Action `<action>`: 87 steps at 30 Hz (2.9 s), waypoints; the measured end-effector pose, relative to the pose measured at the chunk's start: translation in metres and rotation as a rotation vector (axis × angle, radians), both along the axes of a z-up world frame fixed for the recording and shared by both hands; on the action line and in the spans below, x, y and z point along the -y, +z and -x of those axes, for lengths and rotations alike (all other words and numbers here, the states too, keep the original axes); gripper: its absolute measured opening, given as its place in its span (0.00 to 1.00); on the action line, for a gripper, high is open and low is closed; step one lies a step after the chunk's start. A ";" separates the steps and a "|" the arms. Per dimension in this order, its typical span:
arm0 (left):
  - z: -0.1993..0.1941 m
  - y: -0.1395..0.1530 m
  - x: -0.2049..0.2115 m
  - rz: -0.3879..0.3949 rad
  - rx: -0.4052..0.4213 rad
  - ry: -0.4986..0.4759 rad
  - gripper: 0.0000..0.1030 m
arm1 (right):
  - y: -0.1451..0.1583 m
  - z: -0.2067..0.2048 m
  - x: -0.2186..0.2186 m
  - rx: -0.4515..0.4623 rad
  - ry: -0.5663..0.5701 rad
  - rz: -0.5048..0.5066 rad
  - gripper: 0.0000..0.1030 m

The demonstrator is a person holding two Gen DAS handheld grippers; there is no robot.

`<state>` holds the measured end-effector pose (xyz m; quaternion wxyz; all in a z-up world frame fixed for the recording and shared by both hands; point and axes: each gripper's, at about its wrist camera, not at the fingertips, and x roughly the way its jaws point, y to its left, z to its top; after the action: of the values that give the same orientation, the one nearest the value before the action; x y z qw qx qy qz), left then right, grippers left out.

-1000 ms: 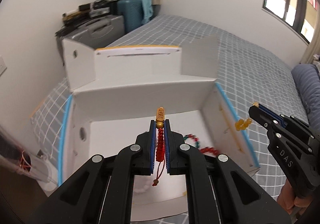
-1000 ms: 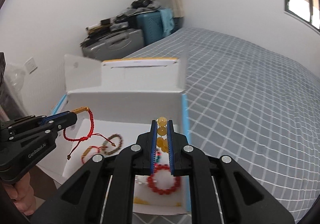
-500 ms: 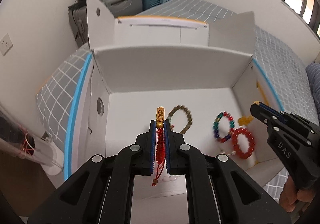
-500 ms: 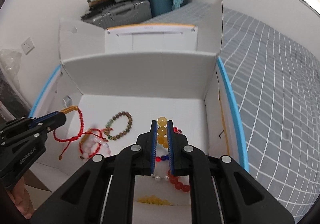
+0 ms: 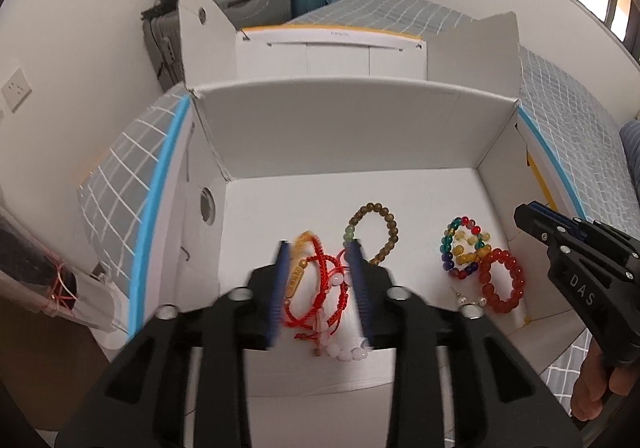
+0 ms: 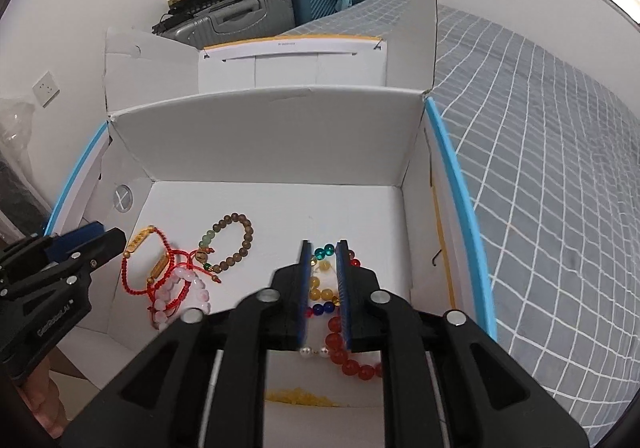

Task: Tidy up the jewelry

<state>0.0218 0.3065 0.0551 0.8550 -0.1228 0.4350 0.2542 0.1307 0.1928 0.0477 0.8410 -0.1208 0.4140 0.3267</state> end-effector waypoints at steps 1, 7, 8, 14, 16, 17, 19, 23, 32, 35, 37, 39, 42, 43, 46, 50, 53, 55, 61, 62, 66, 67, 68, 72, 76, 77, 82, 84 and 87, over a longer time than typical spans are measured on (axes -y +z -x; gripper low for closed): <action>0.002 0.003 0.001 -0.006 0.009 0.003 0.43 | 0.002 0.002 0.001 0.009 0.000 -0.005 0.28; 0.024 0.026 0.017 -0.048 0.081 0.008 0.65 | 0.023 0.021 0.024 0.088 -0.010 -0.070 0.71; 0.029 0.030 0.021 -0.060 0.096 0.010 0.70 | 0.026 0.025 0.030 0.098 -0.012 -0.084 0.77; 0.056 0.037 0.041 -0.101 0.159 0.028 0.86 | 0.032 0.049 0.056 0.142 -0.021 -0.117 0.92; 0.064 0.037 0.046 -0.107 0.166 0.027 0.90 | 0.030 0.056 0.062 0.152 -0.025 -0.120 0.93; 0.070 0.036 0.049 -0.104 0.173 0.027 0.92 | 0.028 0.060 0.066 0.157 -0.030 -0.118 0.93; 0.076 0.033 0.052 -0.089 0.179 0.017 0.94 | 0.025 0.068 0.069 0.168 -0.035 -0.116 0.93; 0.086 0.020 0.057 -0.075 0.167 0.008 0.94 | 0.020 0.081 0.077 0.182 -0.037 -0.114 0.93; 0.100 0.006 0.067 -0.071 0.152 0.000 0.94 | 0.007 0.090 0.083 0.156 -0.047 -0.113 0.93; 0.099 0.003 0.068 -0.064 0.144 -0.001 0.94 | 0.005 0.089 0.083 0.147 -0.049 -0.111 0.93; 0.100 0.002 0.068 -0.064 0.143 0.001 0.94 | 0.004 0.090 0.083 0.145 -0.048 -0.110 0.93; 0.099 0.002 0.067 -0.061 0.141 0.002 0.94 | 0.004 0.090 0.083 0.145 -0.047 -0.108 0.93; 0.100 0.000 0.066 -0.059 0.139 0.004 0.94 | 0.003 0.090 0.083 0.141 -0.046 -0.110 0.93; 0.100 0.000 0.066 -0.057 0.139 0.005 0.94 | 0.003 0.091 0.082 0.140 -0.046 -0.110 0.93; 0.100 0.000 0.065 -0.053 0.138 0.005 0.94 | 0.003 0.091 0.082 0.139 -0.044 -0.110 0.93; 0.101 -0.001 0.065 -0.054 0.141 0.007 0.94 | 0.003 0.093 0.080 0.138 -0.041 -0.109 0.93; 0.102 -0.001 0.064 -0.054 0.142 0.009 0.94 | 0.002 0.093 0.080 0.136 -0.040 -0.108 0.93; 0.102 -0.001 0.063 -0.054 0.143 0.009 0.94 | 0.002 0.093 0.080 0.136 -0.039 -0.106 0.93; 0.101 0.001 0.064 -0.066 0.144 0.007 0.94 | 0.002 0.093 0.080 0.133 -0.041 -0.104 0.93; 0.101 0.002 0.064 -0.068 0.147 0.005 0.94 | 0.002 0.093 0.080 0.133 -0.040 -0.104 0.93; 0.100 0.002 0.064 -0.069 0.148 0.004 0.94 | 0.001 0.092 0.080 0.129 -0.039 -0.102 0.93; 0.100 0.002 0.065 -0.069 0.147 0.003 0.94 | 0.000 0.092 0.080 0.128 -0.039 -0.102 0.93; 0.100 0.002 0.065 -0.069 0.146 0.005 0.94 | 0.000 0.092 0.080 0.128 -0.038 -0.102 0.93; 0.101 0.001 0.065 -0.065 0.148 0.011 0.94 | 0.000 0.092 0.080 0.129 -0.039 -0.102 0.93; 0.100 0.000 0.064 -0.058 0.145 0.005 0.94 | 0.000 0.093 0.080 0.127 -0.039 -0.100 0.93; 0.100 0.000 0.064 -0.058 0.143 0.004 0.94 | 0.000 0.093 0.080 0.127 -0.038 -0.099 0.93; 0.099 0.001 0.065 -0.061 0.146 0.000 0.94 | -0.001 0.093 0.080 0.127 -0.038 -0.101 0.93; 0.099 0.002 0.065 -0.061 0.147 0.000 0.94 | -0.001 0.093 0.080 0.129 -0.038 -0.100 0.93; 0.099 0.001 0.066 -0.063 0.146 -0.001 0.94 | 0.000 0.093 0.080 0.128 -0.038 -0.100 0.93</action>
<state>-0.0773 0.2405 0.0565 0.8881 -0.1140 0.3633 0.2575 0.0376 0.1130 0.0474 0.8767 -0.0912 0.3450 0.3225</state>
